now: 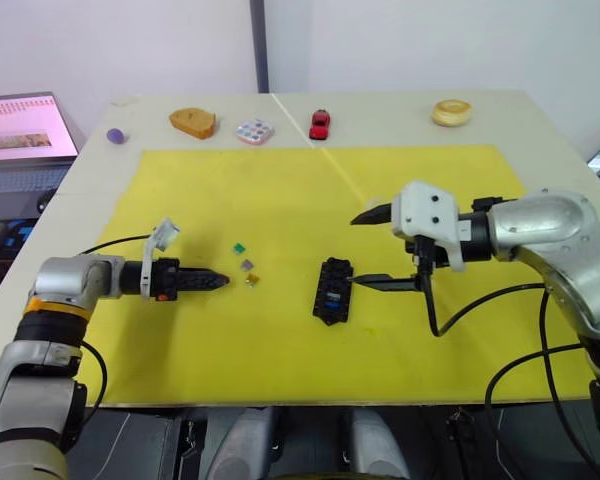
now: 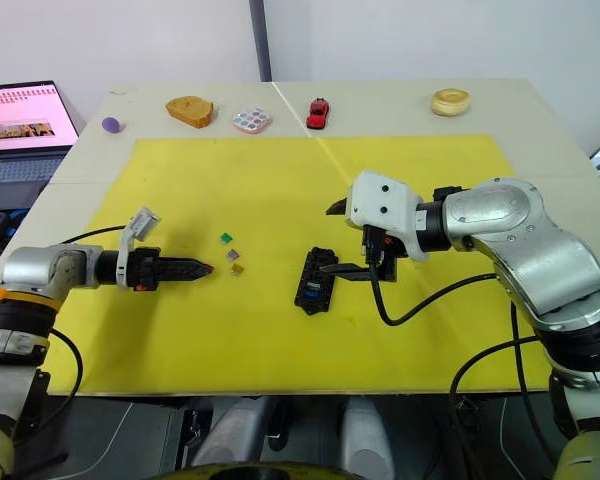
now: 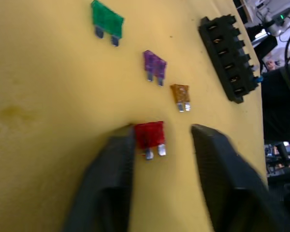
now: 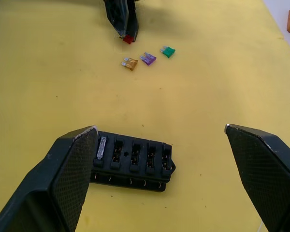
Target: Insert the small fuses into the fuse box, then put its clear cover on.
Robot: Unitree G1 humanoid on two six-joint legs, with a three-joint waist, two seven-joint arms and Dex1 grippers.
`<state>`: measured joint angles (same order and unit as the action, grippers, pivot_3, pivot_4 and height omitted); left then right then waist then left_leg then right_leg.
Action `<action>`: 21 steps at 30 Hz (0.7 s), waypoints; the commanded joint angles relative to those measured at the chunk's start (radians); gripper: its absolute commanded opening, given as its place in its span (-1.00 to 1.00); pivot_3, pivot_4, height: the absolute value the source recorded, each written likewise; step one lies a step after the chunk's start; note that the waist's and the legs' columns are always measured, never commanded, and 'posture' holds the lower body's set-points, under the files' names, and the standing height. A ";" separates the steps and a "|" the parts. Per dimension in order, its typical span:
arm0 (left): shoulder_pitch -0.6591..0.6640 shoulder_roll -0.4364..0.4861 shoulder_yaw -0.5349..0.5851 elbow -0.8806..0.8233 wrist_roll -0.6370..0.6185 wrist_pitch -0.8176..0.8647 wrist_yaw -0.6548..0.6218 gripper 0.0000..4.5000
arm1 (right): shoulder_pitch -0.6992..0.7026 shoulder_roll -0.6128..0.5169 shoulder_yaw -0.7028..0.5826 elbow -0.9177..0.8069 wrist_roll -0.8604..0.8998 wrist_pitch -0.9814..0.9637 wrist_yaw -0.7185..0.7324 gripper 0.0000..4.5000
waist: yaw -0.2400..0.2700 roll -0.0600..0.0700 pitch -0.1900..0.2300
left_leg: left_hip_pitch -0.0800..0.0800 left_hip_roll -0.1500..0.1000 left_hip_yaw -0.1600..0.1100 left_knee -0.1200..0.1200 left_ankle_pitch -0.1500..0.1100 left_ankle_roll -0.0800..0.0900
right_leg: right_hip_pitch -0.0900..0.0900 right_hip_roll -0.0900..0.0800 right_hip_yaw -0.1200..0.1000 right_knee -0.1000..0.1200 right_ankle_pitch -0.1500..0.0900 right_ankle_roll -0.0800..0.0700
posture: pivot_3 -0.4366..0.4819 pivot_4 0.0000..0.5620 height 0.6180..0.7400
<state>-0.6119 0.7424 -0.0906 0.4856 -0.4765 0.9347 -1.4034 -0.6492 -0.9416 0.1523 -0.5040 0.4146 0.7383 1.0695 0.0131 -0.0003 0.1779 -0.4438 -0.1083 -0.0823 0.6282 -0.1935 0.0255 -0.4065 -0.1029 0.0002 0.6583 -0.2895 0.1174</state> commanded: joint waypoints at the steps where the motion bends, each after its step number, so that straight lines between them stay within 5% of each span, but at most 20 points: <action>1: 0.019 -0.007 -0.026 -0.003 0.011 0.007 -0.013 -0.82 | -0.025 -0.009 -0.009 -0.035 0.007 0.009 0.004 1.00 | -0.001 0.000 0.000 | 0.000 0.000 0.000 0.000 0.000 0.000 | 0.000 0.000 0.000 0.000 0.000 0.000 | -0.05 -0.47 1.00; 21: 0.024 0.013 0.008 0.062 0.025 -0.011 0.004 -0.82 | -0.024 0.000 0.001 -0.034 -0.002 0.003 -0.001 1.00 | -0.003 0.000 0.000 | 0.000 0.000 0.000 0.000 0.000 0.000 | 0.000 0.000 0.000 0.001 0.000 0.000 | -0.05 -0.47 1.00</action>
<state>-0.6033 0.7369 -0.0864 0.5138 -0.4674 0.9066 -1.4147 -0.6503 -0.9414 0.1686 -0.5250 0.4145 0.7564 1.0686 0.0099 -0.0001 0.1778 -0.4435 -0.1079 -0.0823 0.6281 -0.1934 0.0253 -0.4067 -0.1027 0.0003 0.6597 -0.2896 0.1174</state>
